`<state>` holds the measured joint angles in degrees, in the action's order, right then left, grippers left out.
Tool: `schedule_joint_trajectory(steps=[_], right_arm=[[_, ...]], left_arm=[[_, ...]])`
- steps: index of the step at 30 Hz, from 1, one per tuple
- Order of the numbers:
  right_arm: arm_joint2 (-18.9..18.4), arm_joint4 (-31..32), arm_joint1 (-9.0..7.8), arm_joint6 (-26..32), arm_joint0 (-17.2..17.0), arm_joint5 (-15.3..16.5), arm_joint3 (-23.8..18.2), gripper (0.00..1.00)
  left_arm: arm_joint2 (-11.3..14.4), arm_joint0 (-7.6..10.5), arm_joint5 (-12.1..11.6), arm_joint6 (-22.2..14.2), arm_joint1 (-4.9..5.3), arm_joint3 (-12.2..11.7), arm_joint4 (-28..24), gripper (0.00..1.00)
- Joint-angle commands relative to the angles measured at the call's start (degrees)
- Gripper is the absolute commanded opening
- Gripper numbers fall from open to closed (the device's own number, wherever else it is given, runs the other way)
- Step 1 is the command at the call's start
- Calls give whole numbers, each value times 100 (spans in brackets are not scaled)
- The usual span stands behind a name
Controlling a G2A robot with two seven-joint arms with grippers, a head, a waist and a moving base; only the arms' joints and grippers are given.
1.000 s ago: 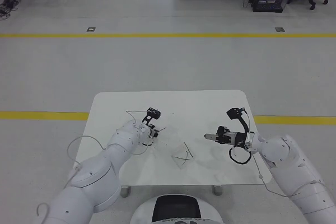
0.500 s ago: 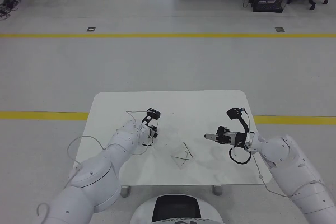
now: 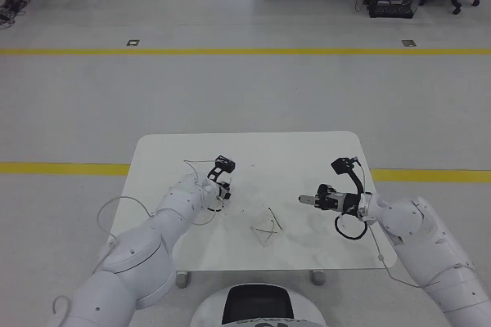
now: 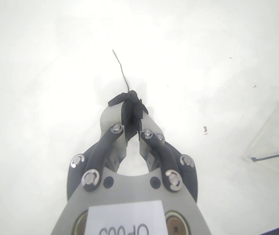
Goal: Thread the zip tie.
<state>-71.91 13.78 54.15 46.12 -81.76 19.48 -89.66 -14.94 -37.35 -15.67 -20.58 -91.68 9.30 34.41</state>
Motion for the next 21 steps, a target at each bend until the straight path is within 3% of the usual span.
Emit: schedule_joint_trajectory(steps=[1,6,7,8,11,19,21], right_arm=[[0,0,0,0,0,0,0,100],[0,0,0,0,0,0,0,100],[0,0,0,0,0,0,0,100],[0,0,0,0,0,0,0,100],[0,0,0,0,0,0,0,100],[0,0,0,0,0,0,0,100],[0,0,0,0,0,0,0,100]], left_arm=[[16,4,13,20,3,4,28,0],[74,7,179,-11,-4,23,129,0],[76,5,177,-12,-4,21,125,4],[79,6,172,-15,-3,18,125,18],[93,11,133,-46,0,15,135,25],[121,60,19,-98,21,-1,152,19],[135,80,16,-158,28,-13,170,11]])
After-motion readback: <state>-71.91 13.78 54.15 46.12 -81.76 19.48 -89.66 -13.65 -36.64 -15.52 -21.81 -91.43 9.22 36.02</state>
